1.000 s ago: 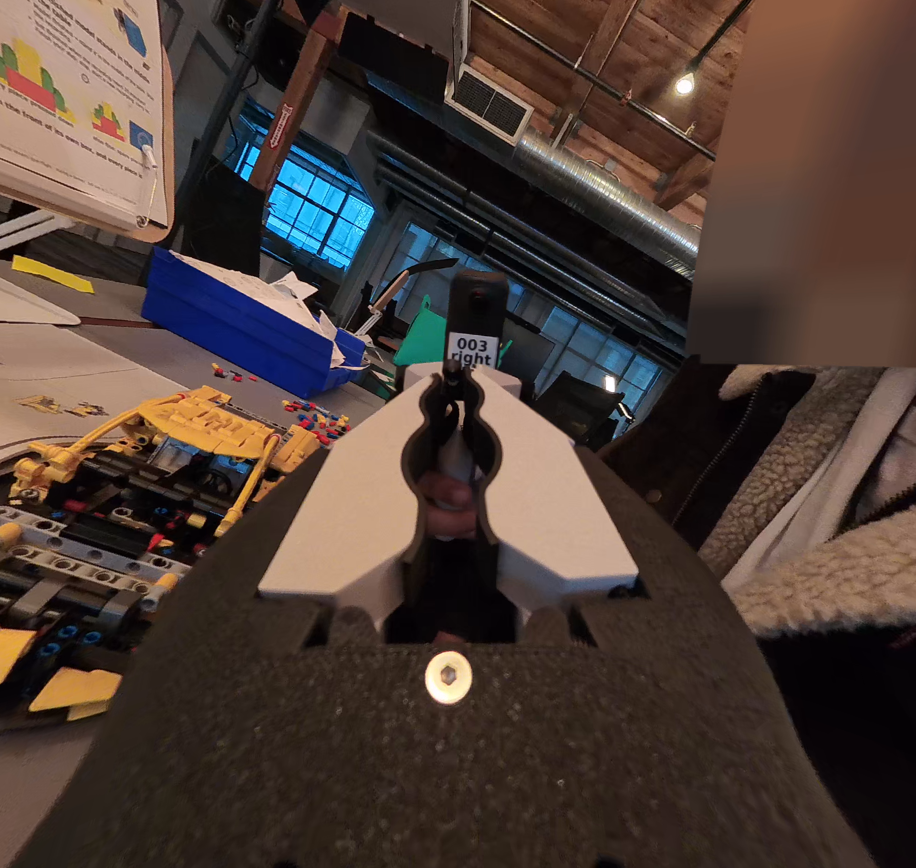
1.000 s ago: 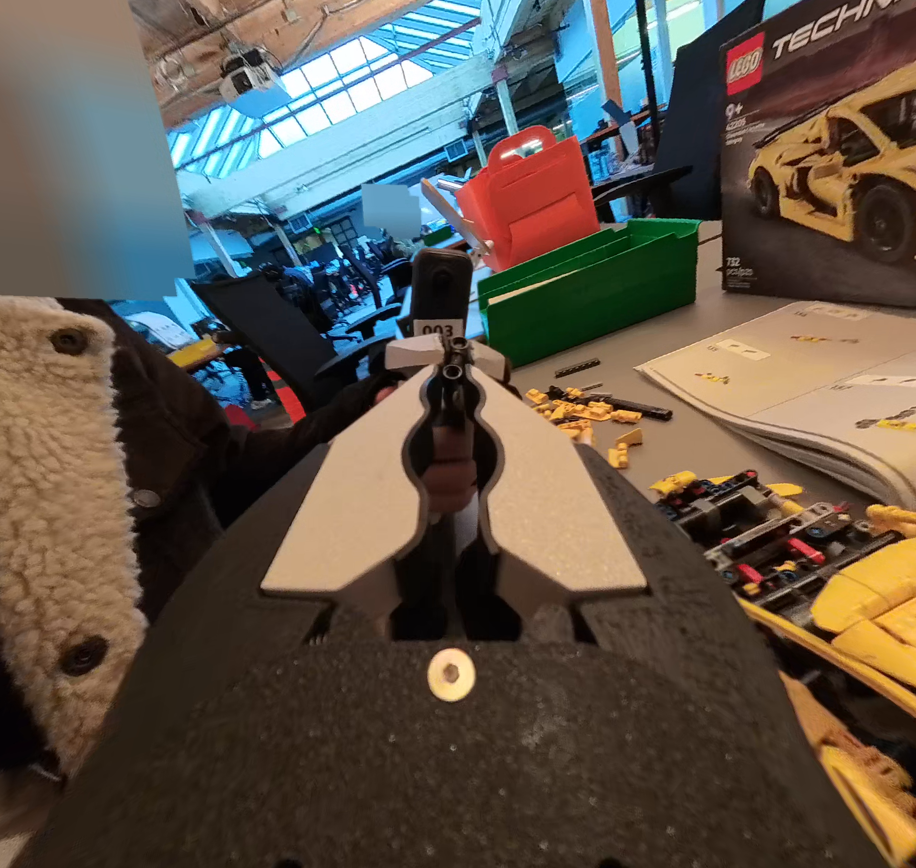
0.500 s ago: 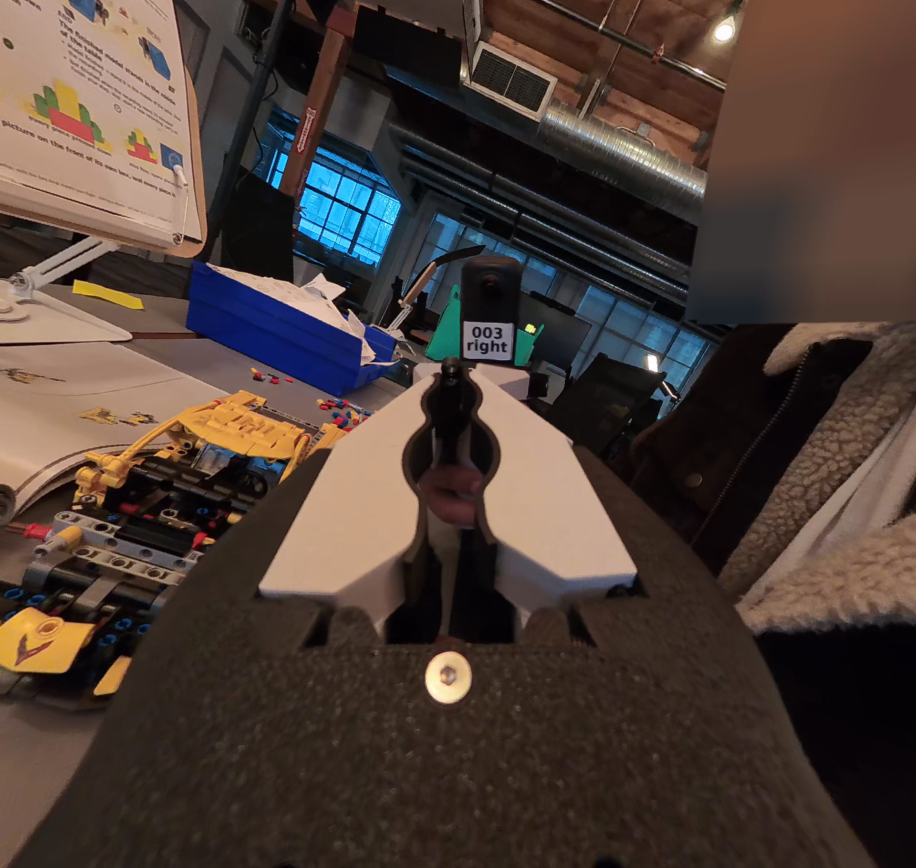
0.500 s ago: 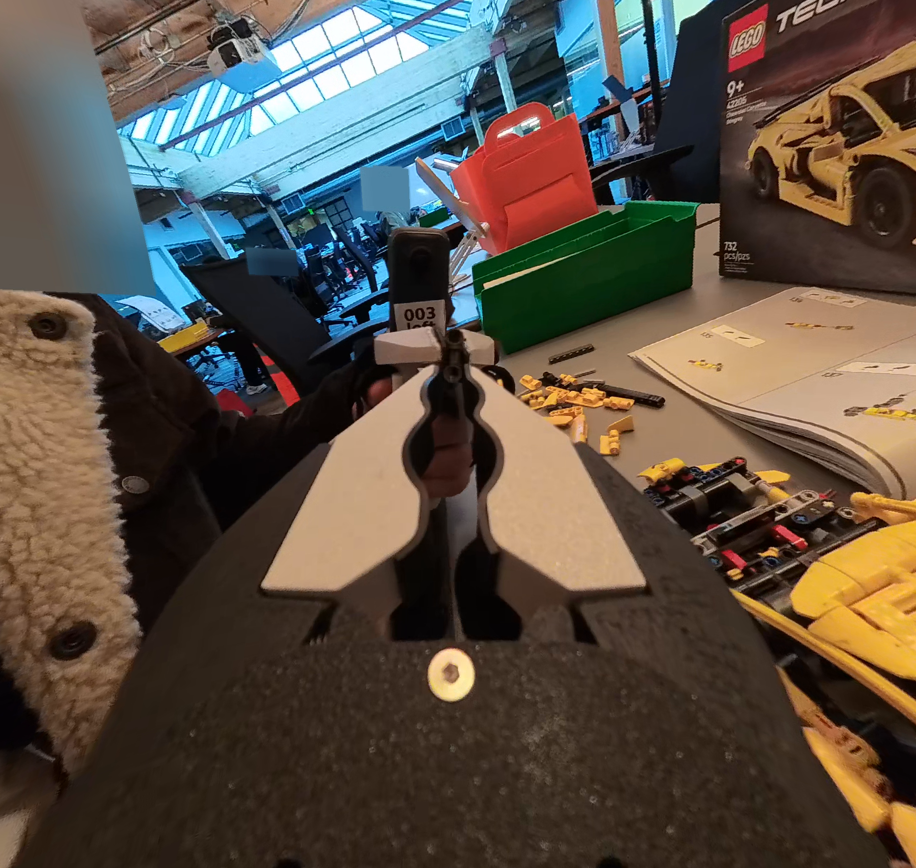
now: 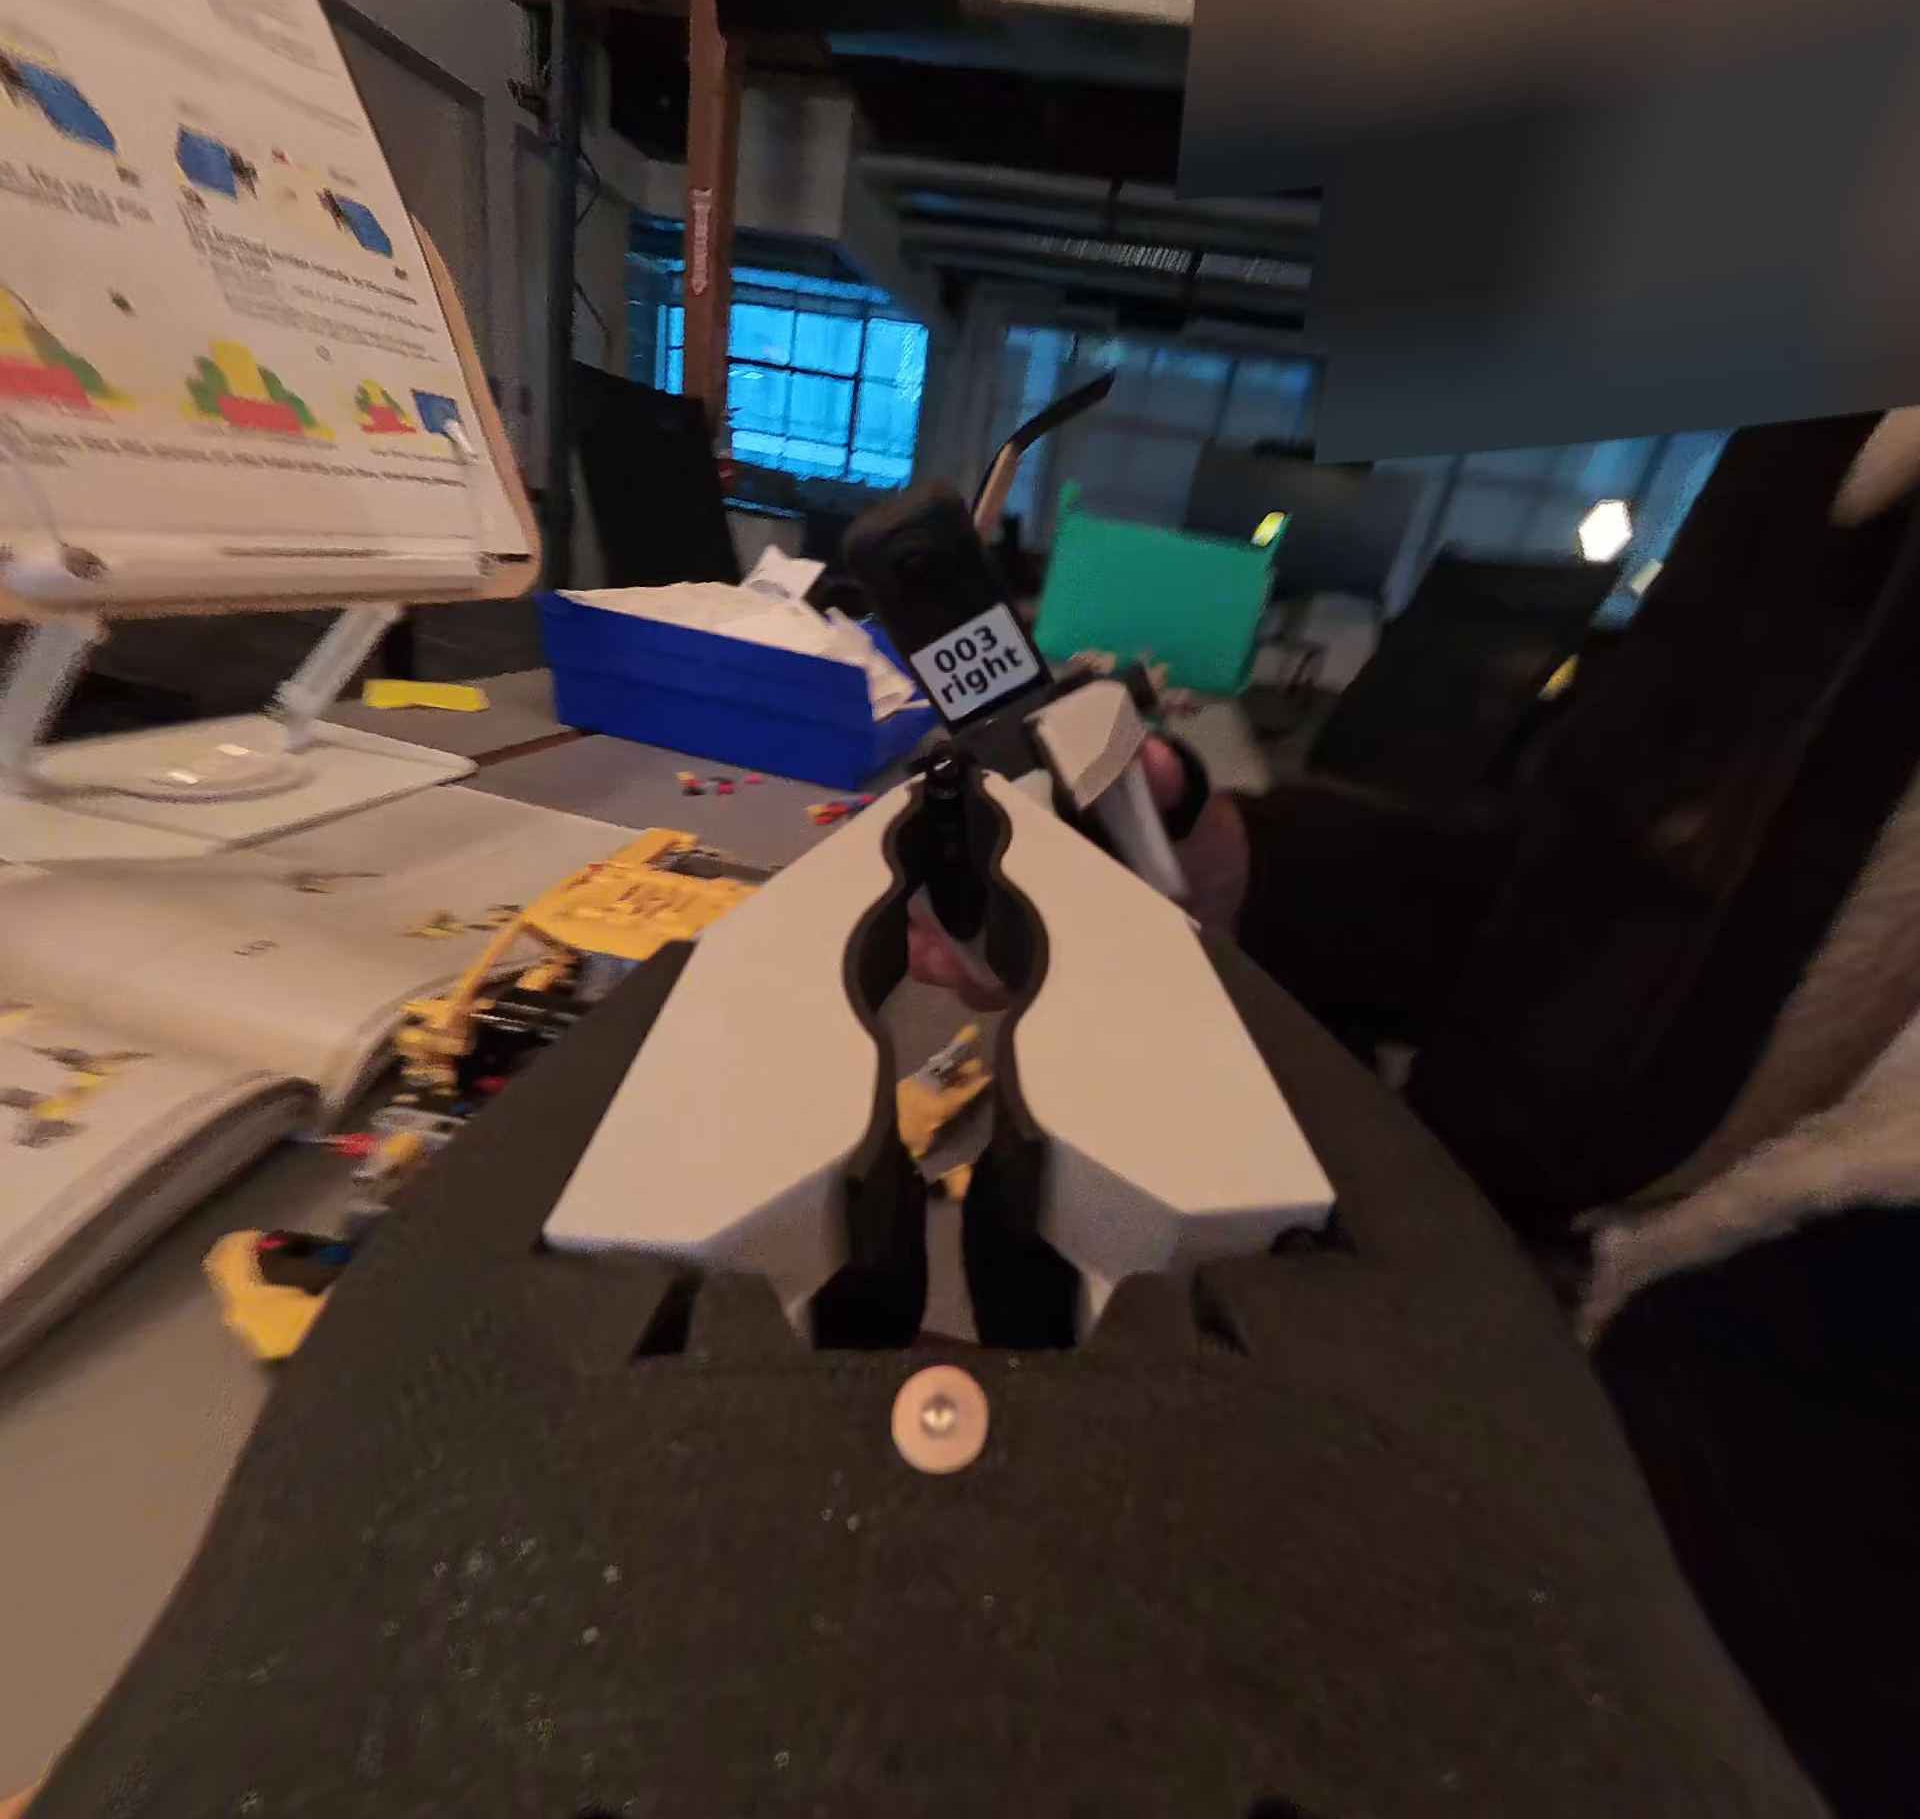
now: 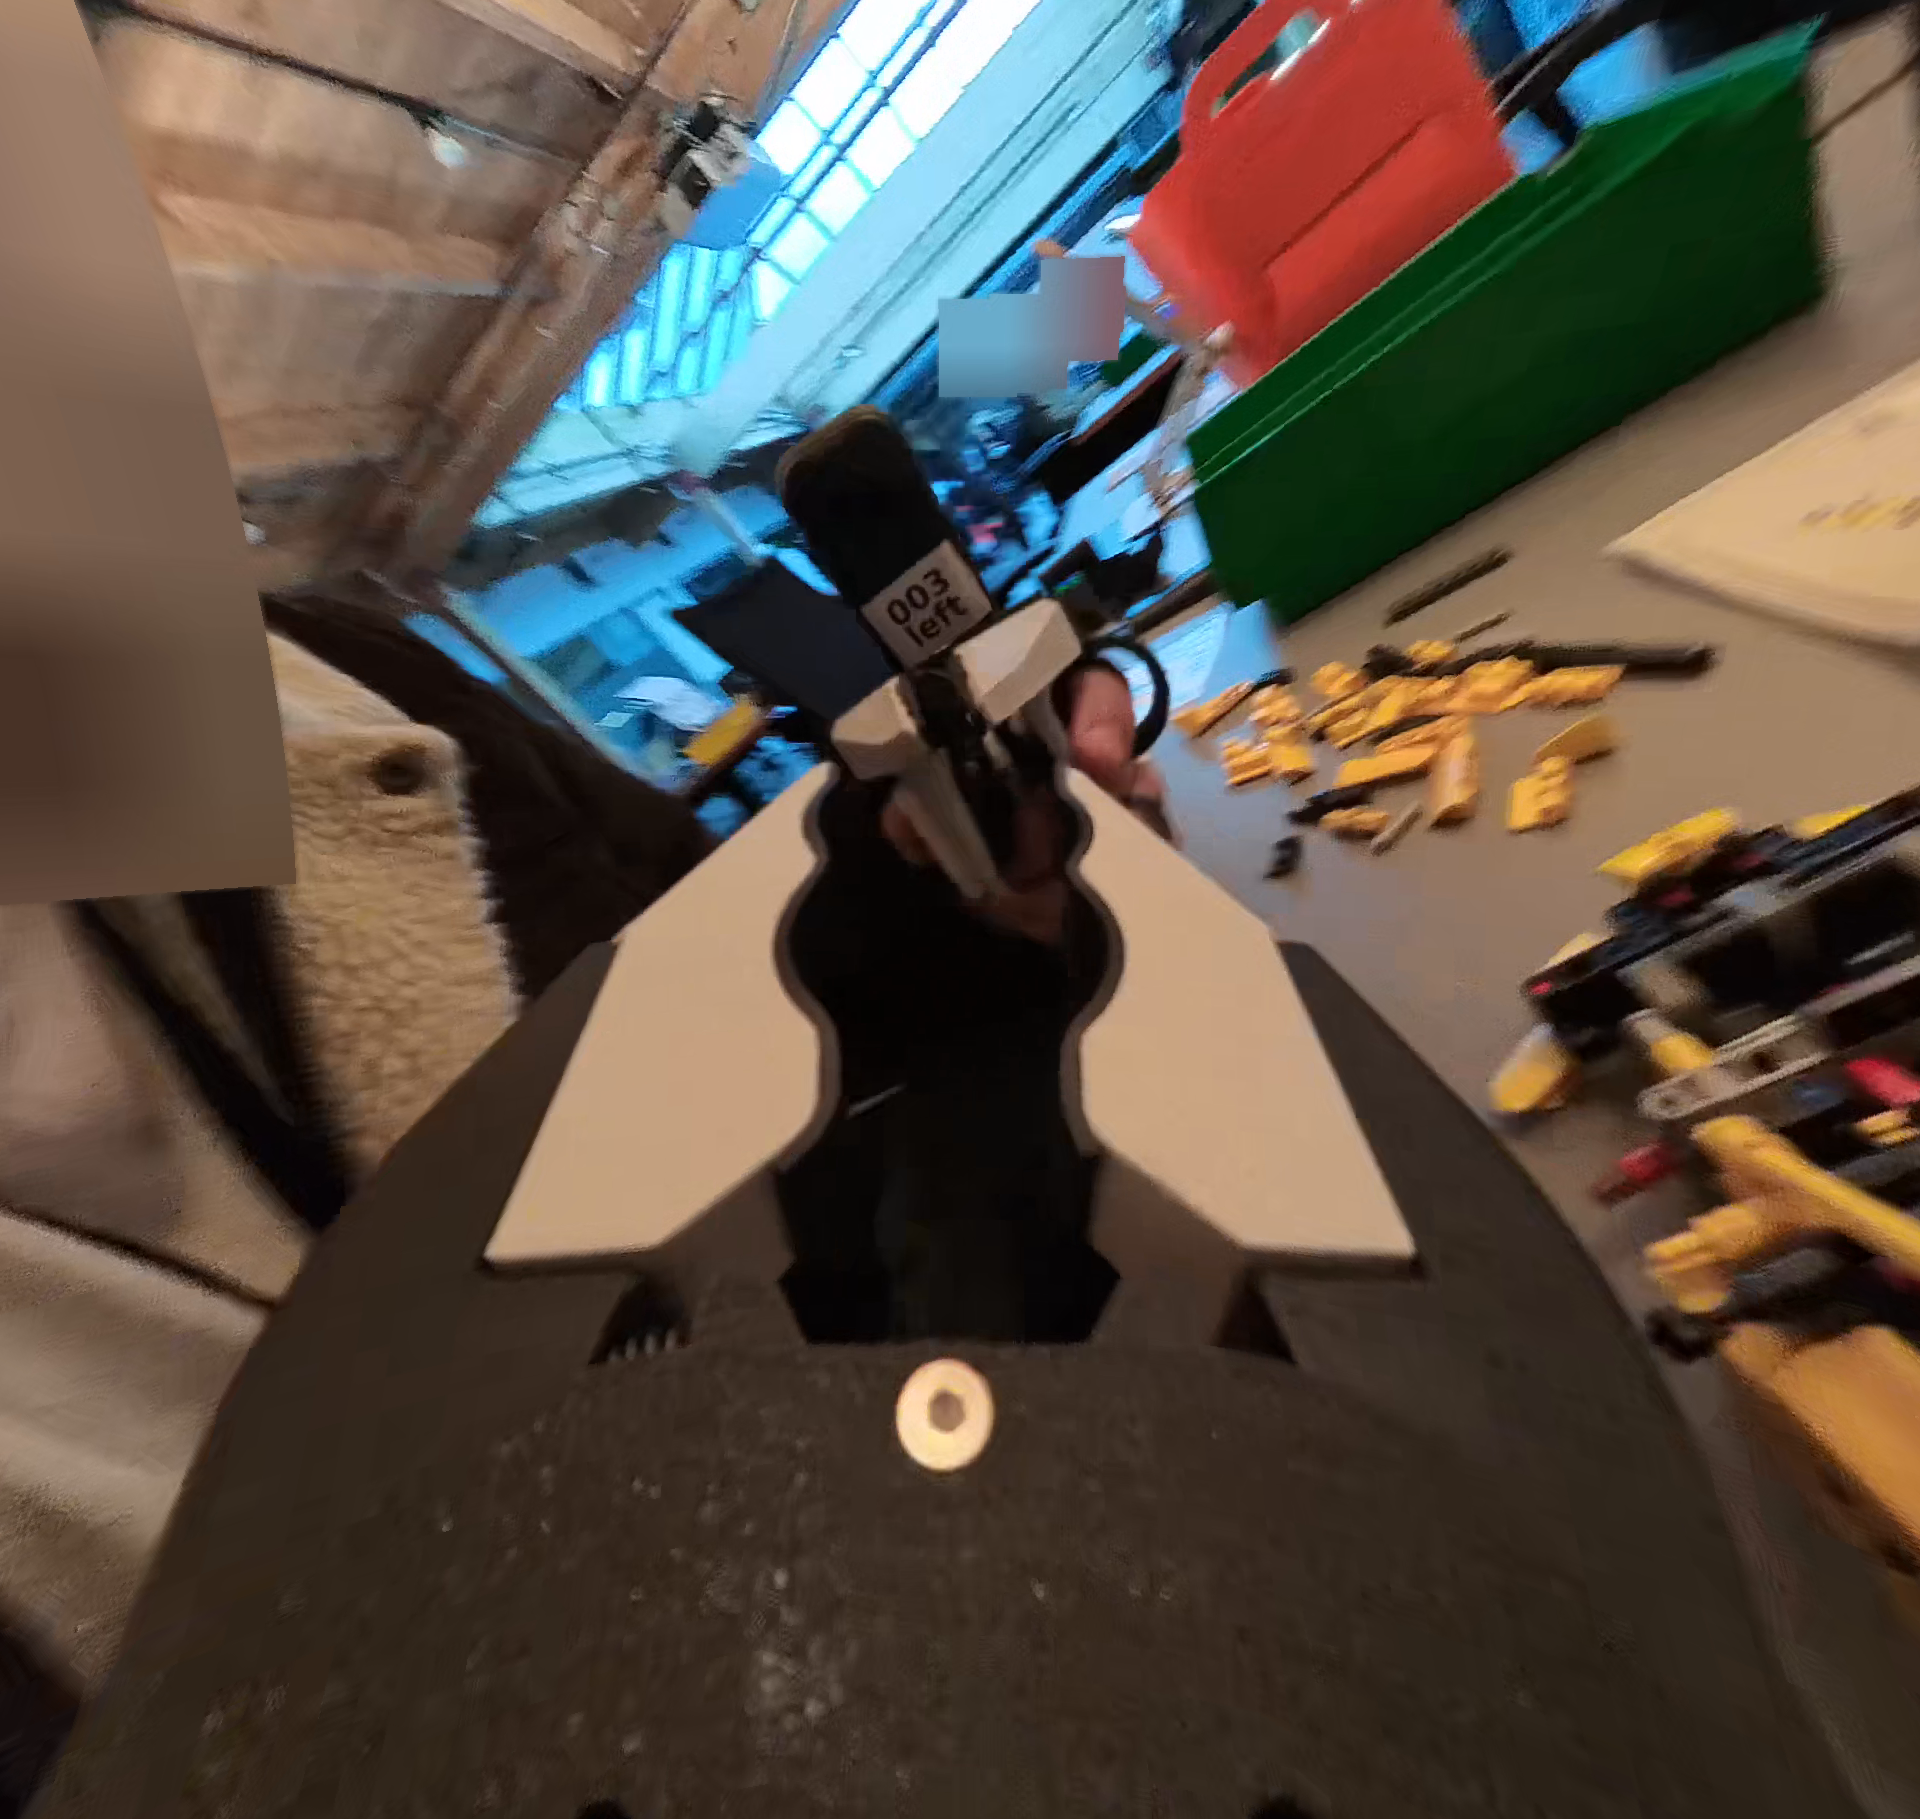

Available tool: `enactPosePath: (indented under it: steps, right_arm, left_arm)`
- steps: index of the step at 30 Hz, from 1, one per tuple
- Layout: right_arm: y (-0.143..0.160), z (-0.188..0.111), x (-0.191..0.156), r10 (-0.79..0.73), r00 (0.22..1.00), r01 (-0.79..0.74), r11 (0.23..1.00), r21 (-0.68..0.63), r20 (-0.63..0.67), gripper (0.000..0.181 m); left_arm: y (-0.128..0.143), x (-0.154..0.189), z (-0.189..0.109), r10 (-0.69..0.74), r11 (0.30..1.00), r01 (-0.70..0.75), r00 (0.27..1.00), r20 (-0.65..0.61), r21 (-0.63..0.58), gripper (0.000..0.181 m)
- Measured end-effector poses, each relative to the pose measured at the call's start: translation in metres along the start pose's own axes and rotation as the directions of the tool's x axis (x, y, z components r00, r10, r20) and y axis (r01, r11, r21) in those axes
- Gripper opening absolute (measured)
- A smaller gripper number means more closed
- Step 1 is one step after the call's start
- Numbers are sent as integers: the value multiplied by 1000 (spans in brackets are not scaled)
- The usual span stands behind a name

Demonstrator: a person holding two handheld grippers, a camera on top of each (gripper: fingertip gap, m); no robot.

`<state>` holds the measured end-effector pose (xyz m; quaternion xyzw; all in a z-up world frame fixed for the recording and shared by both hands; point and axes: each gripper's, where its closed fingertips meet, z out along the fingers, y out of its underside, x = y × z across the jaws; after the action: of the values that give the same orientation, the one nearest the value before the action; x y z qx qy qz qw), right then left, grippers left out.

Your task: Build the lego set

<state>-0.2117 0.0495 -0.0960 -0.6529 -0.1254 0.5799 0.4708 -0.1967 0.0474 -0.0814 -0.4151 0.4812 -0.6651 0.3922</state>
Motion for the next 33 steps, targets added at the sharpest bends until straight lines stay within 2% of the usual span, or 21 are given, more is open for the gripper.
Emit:
enactPosePath:
  steps: [2,4,6,10,14,16,19,22,26,28,30,33]
  right_arm:
    - [1,-4,-3,148,984,-147,989,-18,104,46]
    - [-2,-9,-5,241,956,-241,970,-23,164,40]
    - [-2,-13,-3,244,957,-243,970,-27,159,27]
    - [4,-15,1,268,953,-261,963,-62,140,27]
    - [5,-17,3,292,946,-284,956,-74,142,24]
    - [10,-18,13,271,960,-264,960,-89,69,36]
    - [15,-16,6,308,945,-293,947,-132,112,39]
    - [18,-13,0,335,929,-313,938,-151,156,22]
    - [16,-15,2,277,951,-259,956,-136,135,23]
    - [11,-16,-1,284,946,-268,956,-116,155,30]
    - [15,-16,2,301,943,-283,950,-132,145,22]
    - [15,-16,3,309,942,-292,947,-130,134,22]
  left_arm:
    - [8,0,2,203,977,-199,978,57,-73,6]
    - [16,4,5,377,920,-367,924,62,-137,6]
    - [23,5,7,493,861,-475,867,72,-180,6]
    - [28,5,9,627,768,-598,775,79,-228,6]
    - [31,7,10,688,714,-655,721,75,-247,6]
    - [29,7,10,682,721,-651,726,81,-236,6]
    - [28,8,10,678,726,-649,731,80,-228,6]
    - [30,9,11,685,719,-656,725,70,-231,6]
    - [30,9,11,689,714,-660,721,71,-233,6]
    - [30,10,11,689,715,-661,721,71,-229,6]
    - [30,11,11,689,714,-662,722,65,-228,6]
    - [31,10,11,686,717,-657,725,67,-232,6]
